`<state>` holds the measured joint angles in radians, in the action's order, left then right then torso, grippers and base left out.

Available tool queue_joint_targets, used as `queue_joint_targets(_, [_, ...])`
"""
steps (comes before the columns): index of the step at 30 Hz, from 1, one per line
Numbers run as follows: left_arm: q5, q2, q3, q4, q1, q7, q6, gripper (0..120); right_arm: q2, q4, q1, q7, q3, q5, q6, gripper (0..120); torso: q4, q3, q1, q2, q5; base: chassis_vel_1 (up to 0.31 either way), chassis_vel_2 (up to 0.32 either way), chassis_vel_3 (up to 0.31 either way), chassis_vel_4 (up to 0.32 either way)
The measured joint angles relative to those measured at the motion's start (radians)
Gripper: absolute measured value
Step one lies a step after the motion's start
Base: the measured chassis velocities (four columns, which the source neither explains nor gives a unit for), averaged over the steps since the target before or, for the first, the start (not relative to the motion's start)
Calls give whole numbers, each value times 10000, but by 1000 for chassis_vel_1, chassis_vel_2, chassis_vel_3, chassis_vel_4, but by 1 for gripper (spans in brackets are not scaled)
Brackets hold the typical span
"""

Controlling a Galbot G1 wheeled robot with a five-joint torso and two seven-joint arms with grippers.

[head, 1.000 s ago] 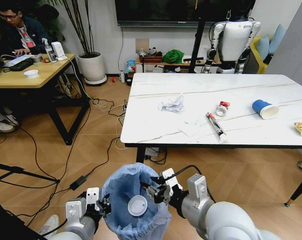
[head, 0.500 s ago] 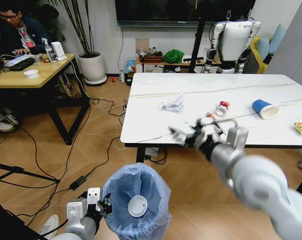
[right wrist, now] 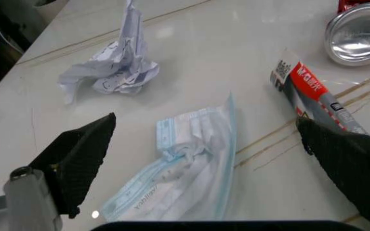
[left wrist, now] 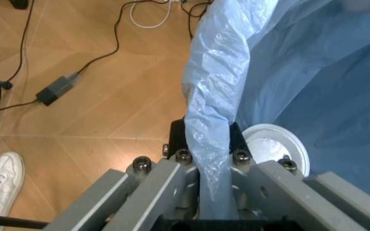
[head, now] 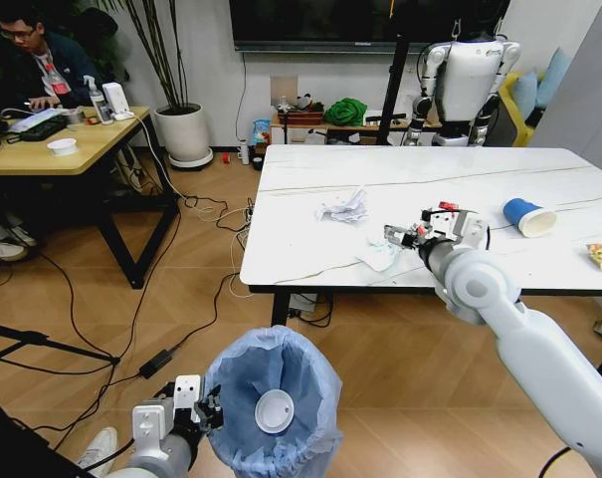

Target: Pick up the trash bin and place the trash from the table into it.

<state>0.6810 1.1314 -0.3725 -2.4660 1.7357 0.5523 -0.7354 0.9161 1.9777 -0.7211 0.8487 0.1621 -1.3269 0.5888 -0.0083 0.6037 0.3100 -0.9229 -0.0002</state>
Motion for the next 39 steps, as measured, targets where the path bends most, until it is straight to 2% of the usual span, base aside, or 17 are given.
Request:
queue_joint_targets(8, [9, 9, -16, -17, -12, -6, 0, 0, 133, -91, -7, -3, -465, 146, 19, 98, -1, -1, -1, 0, 1, 0, 0, 0, 0])
queue_joint_targets(12, [26, 4, -55, -21, -18, -15, 0, 0, 217, -333, 58, -18, -671, 262, 36, 90, 0, 0, 0, 0, 1, 0, 0, 0, 0])
queue_joint_targets(16, [63, -35, -161, -44, -17, -42, 1, 0, 291, -488, 83, -30, -761, 330, 65, 88, -1, 0, 0, 0, 1, 0, 0, 0, 0])
queue_joint_targets(19, [73, -47, -201, -45, -16, -58, 0, 0, 321, -572, 83, -66, -783, 411, 76, 77, -1, 0, -1, 0, 1, 0, 0, 0, 0])
queue_joint_targets(20, [73, -47, -201, -45, -16, -58, 0, 0, 321, -572, 83, -66, -783, 411, 76, 77, -1, 0, -1, 0, 1, 0, 0, 0, 0])
queue_joint_targets(24, [71, -26, -194, -45, -28, -76, 0, 0, 330, -628, -2, -166, -794, 566, 90, 58, -1, 0, -1, -1, 1, 0, 0, 0, 0])
queue_joint_targets(26, [70, -25, -194, -45, -29, -78, 0, 0, 330, -629, -21, -175, -794, 583, 95, 54, -1, 0, -1, -1, 1, 0, 0, 0, 0])
queue_joint_targets(28, [67, -29, -205, -45, -30, -93, 0, 0, 329, -630, -56, -195, -793, 640, 98, 43, -1, 0, -1, -1, 2, 0, 0, 0, 0])
queue_joint_targets(29, [67, -29, -205, -45, -30, -93, 0, 0, 329, -630, -56, -195, -793, 640, 98, 43, -1, 0, -1, -1, 2, 0, 0, 0, 0])
queue_joint_targets(32, [18, -35, -222, -45, -32, -143, 0, 0, 337, -662, -56, -225, -798, 739, 98, 29, -1, 0, -2, -1, 1, 0, 0, 0, 0])
queue_joint_targets(34, [13, -39, -222, -44, -29, -156, 0, 0, 344, -677, -50, -230, -806, 768, 97, 25, -1, -1, -2, -1, 1, 0, 0, 0, 0])
queue_joint_targets(37, [9, -55, -222, -44, -35, -181, 0, 0, 369, -717, -43, -260, -832, 901, 83, 10, -1, 0, -2, -1, 2, 0, 0, 0, 0])
queue_joint_targets(39, [8, -58, -229, -43, -36, -186, 0, 0, 375, -722, -45, -276, -836, 956, 75, 7, -1, 0, -2, -1, 1, 0, 0, 0, 0])
